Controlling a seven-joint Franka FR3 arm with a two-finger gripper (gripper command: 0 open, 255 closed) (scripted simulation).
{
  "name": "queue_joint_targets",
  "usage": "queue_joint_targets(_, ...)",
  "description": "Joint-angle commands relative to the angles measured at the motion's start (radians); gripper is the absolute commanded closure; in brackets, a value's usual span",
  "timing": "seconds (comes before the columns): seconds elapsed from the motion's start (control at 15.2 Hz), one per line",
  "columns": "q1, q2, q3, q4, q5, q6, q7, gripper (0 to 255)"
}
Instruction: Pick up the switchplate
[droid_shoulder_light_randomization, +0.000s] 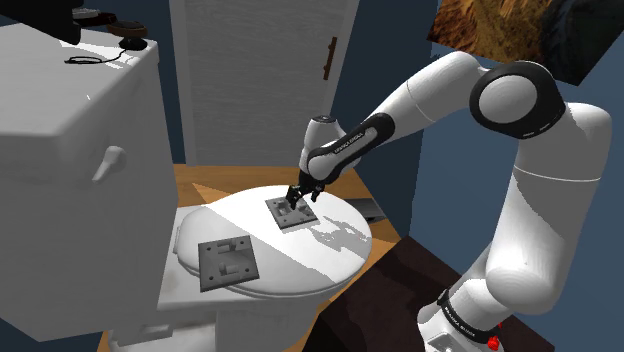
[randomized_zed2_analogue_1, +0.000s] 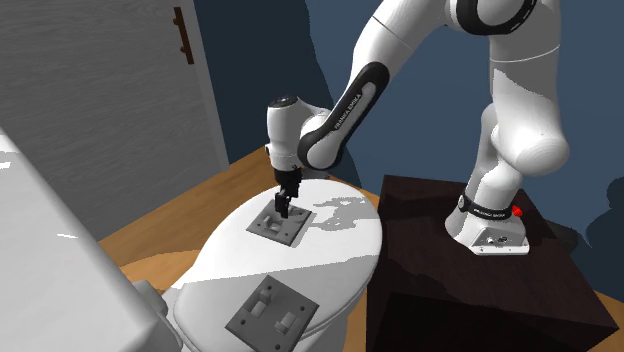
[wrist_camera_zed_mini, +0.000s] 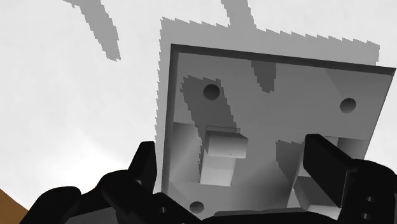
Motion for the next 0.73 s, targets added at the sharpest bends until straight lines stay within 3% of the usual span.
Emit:
queue_joint_targets(0.0, 0.000, 0.019, -0.002, -0.001, -0.003, 0.020, 0.001, 0)
queue_joint_targets(0.07, 0.000, 0.019, -0.002, 0.000, -0.003, 0.020, 0.001, 0)
queue_joint_targets(0.13, 0.000, 0.017, -0.002, -0.001, -0.003, 0.019, 0.001, 255)
queue_joint_targets(0.66, 0.000, 0.017, -0.002, -0.001, -0.003, 0.018, 0.001, 255)
